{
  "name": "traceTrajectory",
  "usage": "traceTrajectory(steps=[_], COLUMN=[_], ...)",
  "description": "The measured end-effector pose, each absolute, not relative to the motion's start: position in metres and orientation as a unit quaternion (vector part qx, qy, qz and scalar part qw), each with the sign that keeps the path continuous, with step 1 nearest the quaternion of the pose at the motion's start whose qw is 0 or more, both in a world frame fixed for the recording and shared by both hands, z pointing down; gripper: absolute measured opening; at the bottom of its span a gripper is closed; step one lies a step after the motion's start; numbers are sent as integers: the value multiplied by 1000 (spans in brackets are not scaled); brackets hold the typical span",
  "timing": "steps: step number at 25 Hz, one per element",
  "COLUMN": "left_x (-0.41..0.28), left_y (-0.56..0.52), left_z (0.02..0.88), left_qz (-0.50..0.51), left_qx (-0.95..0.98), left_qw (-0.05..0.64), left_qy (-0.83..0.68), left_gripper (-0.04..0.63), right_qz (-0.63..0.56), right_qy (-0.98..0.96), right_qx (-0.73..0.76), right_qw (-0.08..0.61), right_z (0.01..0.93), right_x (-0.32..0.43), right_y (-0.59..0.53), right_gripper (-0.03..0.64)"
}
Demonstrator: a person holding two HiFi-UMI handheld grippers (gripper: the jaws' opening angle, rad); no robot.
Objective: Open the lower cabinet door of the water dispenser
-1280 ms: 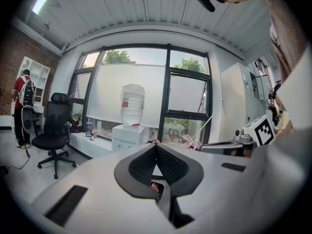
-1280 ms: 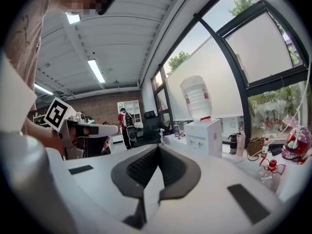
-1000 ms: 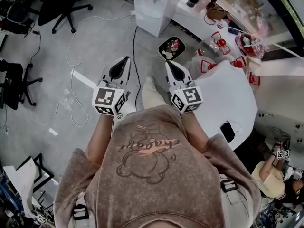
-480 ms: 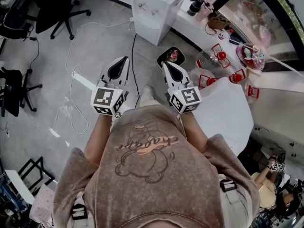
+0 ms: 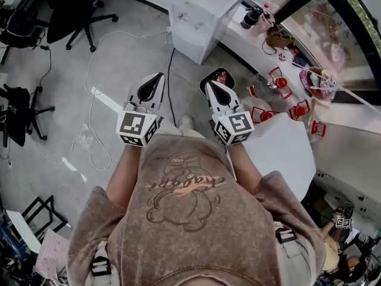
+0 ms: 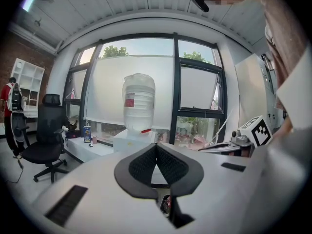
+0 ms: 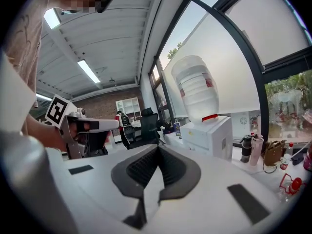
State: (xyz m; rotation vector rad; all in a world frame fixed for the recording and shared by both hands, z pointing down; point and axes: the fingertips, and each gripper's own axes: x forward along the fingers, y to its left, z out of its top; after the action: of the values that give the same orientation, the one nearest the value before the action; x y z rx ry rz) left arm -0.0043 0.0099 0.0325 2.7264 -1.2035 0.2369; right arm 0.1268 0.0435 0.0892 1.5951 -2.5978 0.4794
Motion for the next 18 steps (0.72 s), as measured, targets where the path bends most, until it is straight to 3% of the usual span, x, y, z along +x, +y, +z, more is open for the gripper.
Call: traceTrajectory(steps=[18], left_x=[-15], left_y=[-97], left_z=[58], left_qz=[81], left_qx=[933], left_qw=[75], left_qy=[-341], left_gripper=[12], right_qz=[163], right_qy=[-819], right_qx=[548], right_qw=[36], right_z=[108], right_x=[100], right_y=[-48], right_gripper=[6])
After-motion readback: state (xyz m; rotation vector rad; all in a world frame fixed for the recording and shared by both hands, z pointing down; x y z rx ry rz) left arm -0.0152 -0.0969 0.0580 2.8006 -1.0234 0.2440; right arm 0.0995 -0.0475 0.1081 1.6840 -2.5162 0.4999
